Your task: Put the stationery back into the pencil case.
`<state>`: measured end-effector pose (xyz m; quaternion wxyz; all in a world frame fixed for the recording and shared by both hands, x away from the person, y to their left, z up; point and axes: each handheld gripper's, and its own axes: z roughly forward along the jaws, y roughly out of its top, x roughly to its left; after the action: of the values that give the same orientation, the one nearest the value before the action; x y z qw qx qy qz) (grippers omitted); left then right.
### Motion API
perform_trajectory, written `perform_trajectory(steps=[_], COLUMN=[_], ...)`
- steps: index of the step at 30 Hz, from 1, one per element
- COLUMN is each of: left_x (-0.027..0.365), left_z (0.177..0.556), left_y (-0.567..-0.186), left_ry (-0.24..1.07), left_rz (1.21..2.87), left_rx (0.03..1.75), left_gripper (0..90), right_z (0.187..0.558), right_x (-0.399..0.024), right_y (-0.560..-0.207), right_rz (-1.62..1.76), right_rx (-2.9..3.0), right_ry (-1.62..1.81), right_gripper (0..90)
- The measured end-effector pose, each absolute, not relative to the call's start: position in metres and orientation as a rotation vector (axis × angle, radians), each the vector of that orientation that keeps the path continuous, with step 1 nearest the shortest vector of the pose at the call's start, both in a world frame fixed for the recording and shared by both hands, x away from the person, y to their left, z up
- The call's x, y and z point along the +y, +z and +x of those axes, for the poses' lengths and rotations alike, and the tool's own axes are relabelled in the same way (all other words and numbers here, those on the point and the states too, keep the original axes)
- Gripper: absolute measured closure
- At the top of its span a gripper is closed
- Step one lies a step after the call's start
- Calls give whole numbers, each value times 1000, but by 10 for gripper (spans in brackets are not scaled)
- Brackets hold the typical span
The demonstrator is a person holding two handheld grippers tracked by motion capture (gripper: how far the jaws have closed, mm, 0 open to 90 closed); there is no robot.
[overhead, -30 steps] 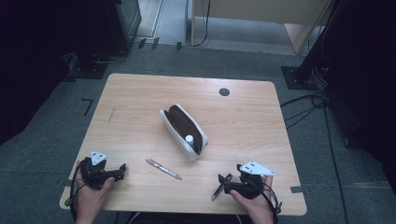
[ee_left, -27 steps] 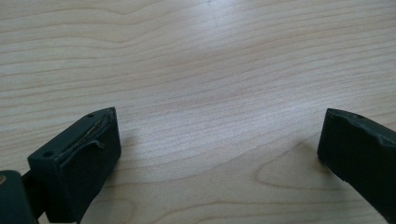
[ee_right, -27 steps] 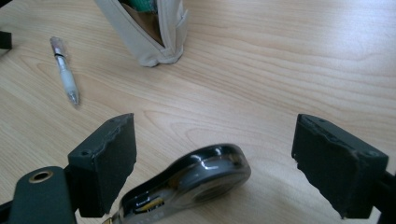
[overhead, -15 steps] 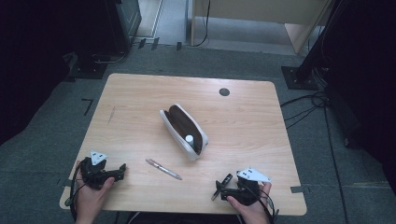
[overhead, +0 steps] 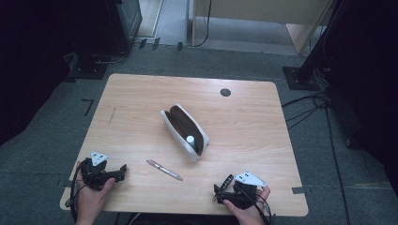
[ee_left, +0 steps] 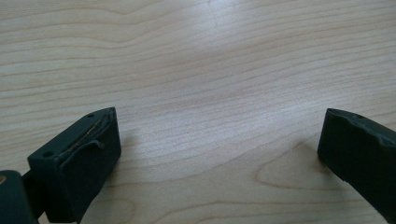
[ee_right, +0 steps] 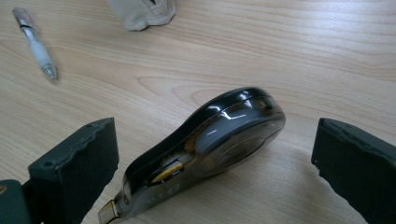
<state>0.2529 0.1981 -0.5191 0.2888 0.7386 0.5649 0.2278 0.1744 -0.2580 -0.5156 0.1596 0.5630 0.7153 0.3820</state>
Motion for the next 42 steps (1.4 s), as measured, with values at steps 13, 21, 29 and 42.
perform_trajectory(steps=[13,21,29,42], left_x=[198,198,198,198], left_z=[253,253,253,253], left_y=[-519,-519,-519,-519], left_ry=[608,608,608,608], left_rz=[1972,1972,1972,1972], left_rx=[1508,1508,1508,1508], left_gripper=[0,0,0,0], right_z=[174,174,173,173], right_x=[-251,-252,-252,-258], right_y=[-519,-520,-519,-518], right_rz=[1612,1617,1606,1587], right_rx=[2051,2039,2044,2048], right_ry=[1052,1046,1051,1084], right_gripper=[31,89,170,425])
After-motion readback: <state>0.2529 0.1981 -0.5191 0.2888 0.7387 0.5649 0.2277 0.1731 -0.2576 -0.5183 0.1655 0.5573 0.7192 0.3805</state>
